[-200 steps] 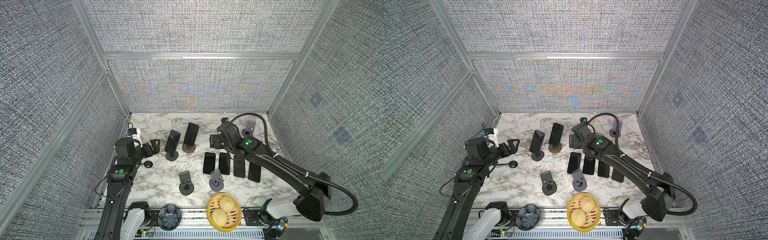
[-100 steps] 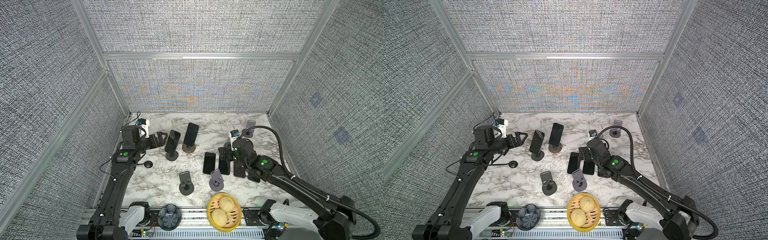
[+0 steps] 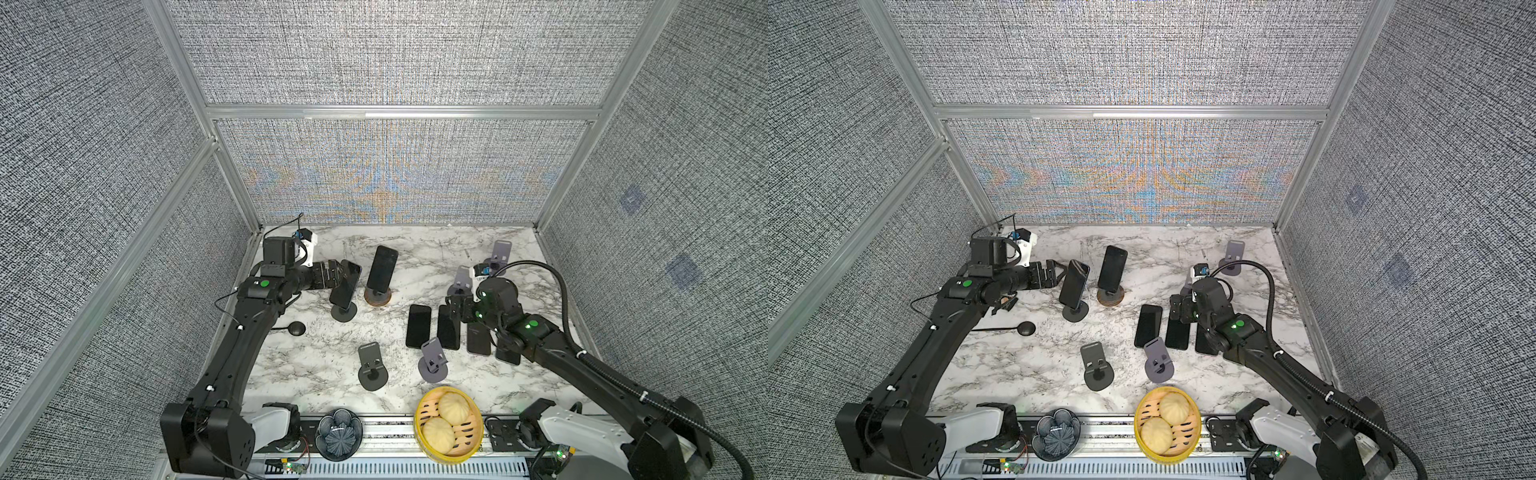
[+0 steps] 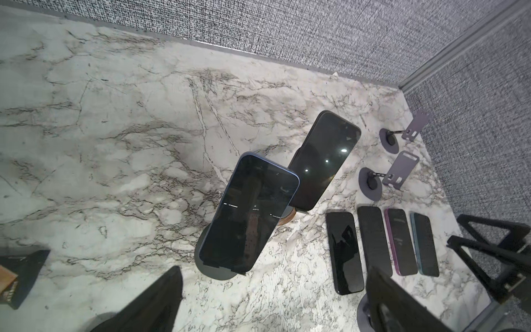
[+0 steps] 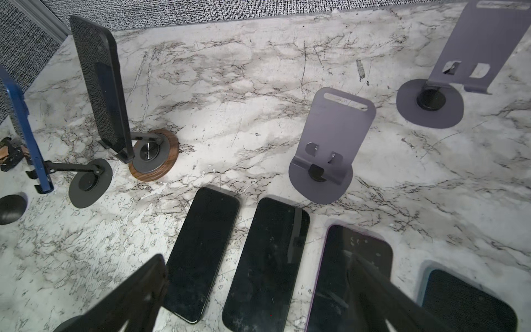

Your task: Remove the phone from the phone stand

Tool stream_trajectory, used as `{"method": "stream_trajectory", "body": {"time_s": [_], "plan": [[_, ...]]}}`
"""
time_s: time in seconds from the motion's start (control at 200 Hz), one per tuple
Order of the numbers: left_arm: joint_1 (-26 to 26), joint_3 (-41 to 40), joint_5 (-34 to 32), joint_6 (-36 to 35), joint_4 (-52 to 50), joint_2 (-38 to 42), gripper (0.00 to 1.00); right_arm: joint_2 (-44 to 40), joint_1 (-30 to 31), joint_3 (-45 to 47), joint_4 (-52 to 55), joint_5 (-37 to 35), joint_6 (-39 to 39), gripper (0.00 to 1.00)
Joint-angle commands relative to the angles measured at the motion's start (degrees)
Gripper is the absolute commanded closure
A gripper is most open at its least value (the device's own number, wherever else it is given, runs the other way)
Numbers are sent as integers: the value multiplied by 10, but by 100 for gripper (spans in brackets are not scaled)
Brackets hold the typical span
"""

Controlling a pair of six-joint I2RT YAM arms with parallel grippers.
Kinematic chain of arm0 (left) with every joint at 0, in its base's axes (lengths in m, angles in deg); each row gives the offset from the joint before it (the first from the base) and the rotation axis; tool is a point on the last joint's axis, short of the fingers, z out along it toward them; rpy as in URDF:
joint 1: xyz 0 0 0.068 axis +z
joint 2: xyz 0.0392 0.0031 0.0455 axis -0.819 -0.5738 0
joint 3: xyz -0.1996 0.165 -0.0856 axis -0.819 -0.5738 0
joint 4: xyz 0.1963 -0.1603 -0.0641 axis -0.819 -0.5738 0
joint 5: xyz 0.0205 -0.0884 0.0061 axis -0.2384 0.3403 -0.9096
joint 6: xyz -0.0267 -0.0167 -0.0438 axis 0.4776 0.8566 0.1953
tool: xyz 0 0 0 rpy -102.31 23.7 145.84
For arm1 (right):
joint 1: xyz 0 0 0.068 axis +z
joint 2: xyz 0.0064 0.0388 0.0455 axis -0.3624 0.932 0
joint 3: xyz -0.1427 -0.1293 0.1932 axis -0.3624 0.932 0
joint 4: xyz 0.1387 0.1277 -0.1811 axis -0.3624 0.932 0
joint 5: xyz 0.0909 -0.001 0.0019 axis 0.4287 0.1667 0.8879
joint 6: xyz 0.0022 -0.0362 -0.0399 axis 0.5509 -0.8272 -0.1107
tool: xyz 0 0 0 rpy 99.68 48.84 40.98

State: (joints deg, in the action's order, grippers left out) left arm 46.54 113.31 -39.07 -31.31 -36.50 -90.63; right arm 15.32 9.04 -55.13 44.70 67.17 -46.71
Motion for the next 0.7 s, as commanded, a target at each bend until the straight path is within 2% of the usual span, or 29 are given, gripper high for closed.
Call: {"method": "stream_trajectory", "body": {"time_s": [0.0,0.695], "plan": [[-2,11,12,-64,-40,-19,0,2,-8,9,-35,32,9,1],[-39,42,5,-210,49,-152,0,-3,-26,58,-83,52,7,1]]}}
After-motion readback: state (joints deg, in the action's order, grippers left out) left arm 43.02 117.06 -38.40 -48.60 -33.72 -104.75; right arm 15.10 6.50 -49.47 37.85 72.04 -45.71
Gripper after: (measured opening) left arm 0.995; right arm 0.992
